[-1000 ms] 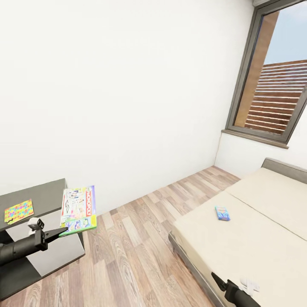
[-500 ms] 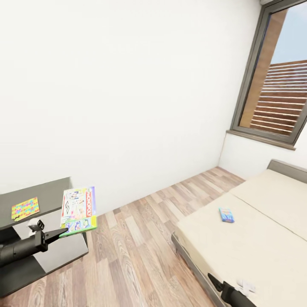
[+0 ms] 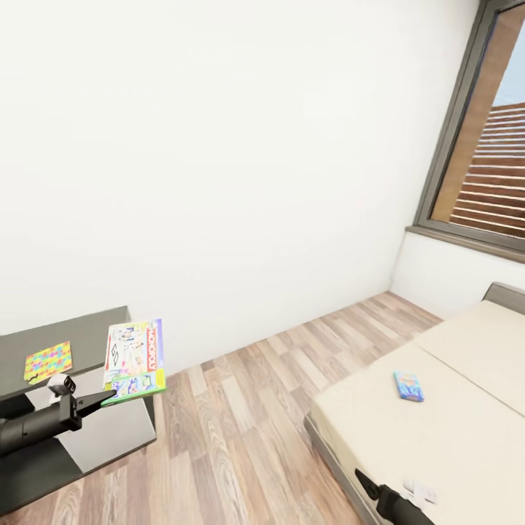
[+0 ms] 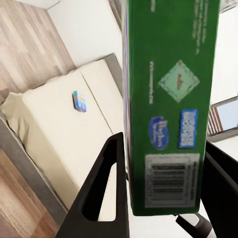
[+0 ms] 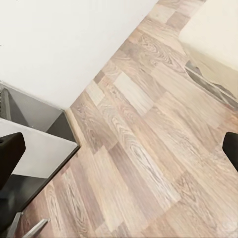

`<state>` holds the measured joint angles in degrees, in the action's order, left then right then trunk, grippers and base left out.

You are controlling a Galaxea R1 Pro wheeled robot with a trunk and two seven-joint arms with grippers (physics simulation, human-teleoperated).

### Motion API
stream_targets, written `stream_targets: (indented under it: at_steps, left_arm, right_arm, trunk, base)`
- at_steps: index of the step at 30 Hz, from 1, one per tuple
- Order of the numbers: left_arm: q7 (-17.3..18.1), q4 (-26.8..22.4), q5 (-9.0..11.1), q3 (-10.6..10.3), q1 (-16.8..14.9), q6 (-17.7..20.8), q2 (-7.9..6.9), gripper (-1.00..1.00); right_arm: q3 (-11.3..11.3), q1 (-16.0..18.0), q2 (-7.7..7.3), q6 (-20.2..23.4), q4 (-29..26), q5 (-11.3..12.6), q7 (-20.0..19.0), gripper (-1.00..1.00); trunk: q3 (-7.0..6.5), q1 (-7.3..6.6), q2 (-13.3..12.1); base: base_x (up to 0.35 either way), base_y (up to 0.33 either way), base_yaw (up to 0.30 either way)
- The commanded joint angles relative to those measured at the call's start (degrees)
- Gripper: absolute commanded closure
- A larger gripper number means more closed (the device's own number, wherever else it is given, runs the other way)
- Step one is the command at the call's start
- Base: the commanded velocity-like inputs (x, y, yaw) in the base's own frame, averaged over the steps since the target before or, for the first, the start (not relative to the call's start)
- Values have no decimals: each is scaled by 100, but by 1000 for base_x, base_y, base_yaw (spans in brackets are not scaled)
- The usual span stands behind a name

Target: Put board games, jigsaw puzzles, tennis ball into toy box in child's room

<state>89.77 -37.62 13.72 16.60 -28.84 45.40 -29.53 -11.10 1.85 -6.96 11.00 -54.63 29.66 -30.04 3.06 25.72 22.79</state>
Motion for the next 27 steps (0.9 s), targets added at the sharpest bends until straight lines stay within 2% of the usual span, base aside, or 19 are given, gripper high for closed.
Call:
stream_targets:
  at_steps: [1,11,17,24,27]
  left_arm:
    - [23,0,0,-2,-7,57,0,100]
    - [23,0,0,-2,-7,57,1,100]
    - [23,0,0,-3,-7,57,2,100]
    - [23,0,0,-5,-7,57,8,100]
    - [23,0,0,-5,-7,57,10,100]
  right_arm:
    - [-10,3,1,55,-4,59,-2,-100]
    - [-6,3,37,43,-4,77,370,-100]
    - [-2,6,102,37,-4,64,409,-100]
    - [6,7,106,34,-4,58,411,-100]
    - [86,8,107,27,-1,57,417,-100]
  trunk:
    - [13,6,13]
    - [13,6,13]
    - [13,6,13]
    - [13,6,13]
    - [13,6,13]
  base:
    - [256,0,254]
    - [206,0,277]
    - [32,0,286]
    - [2,0,287]
    - [0,0,287]
